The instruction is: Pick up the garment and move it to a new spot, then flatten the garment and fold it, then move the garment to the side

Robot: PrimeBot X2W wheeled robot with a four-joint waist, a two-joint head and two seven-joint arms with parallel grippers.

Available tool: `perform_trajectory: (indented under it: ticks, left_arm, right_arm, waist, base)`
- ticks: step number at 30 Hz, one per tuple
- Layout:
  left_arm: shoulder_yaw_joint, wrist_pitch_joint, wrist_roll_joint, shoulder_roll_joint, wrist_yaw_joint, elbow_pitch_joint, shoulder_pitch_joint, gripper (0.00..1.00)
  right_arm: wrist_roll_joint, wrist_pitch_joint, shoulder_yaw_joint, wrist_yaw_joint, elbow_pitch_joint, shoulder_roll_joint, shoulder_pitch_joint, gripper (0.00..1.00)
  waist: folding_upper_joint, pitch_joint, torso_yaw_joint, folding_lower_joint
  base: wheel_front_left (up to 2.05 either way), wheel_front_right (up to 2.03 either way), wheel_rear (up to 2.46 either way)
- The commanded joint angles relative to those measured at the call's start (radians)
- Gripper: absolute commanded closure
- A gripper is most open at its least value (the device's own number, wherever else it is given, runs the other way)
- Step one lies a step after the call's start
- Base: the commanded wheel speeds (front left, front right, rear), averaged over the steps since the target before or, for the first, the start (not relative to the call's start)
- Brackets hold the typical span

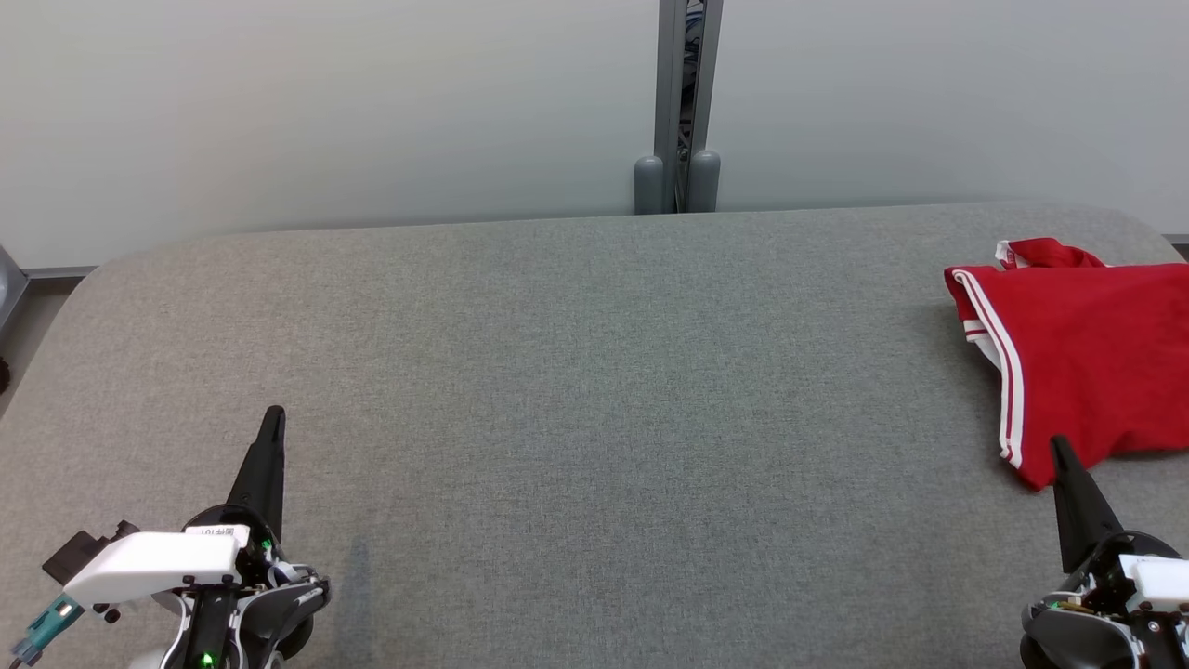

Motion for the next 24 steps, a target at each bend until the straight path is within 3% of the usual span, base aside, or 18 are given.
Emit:
perform_trajectory:
  ticks: [1,24]
  left_arm:
    - [0.005,0.003,-0.002,0.004,-0.005,0.001,-0.019,1.00]
    - [0.009,0.008,0.004,0.000,-0.004,0.000,-0.019,1.00]
  right_arm:
    - [0.006,0.006,0.000,0.000,-0.002,-0.009,0.009,1.00]
    - [0.015,-0.007,0.010,0.000,-0.003,-0.017,0.011,1.00]
  waist:
    - [-0.0001,0.000,0.000,0.0000]
    - [-0.0001,0.000,0.000,0.0000]
  base:
    - [0.00,0.00,0.00]
    - [0.00,0.00,0.00]
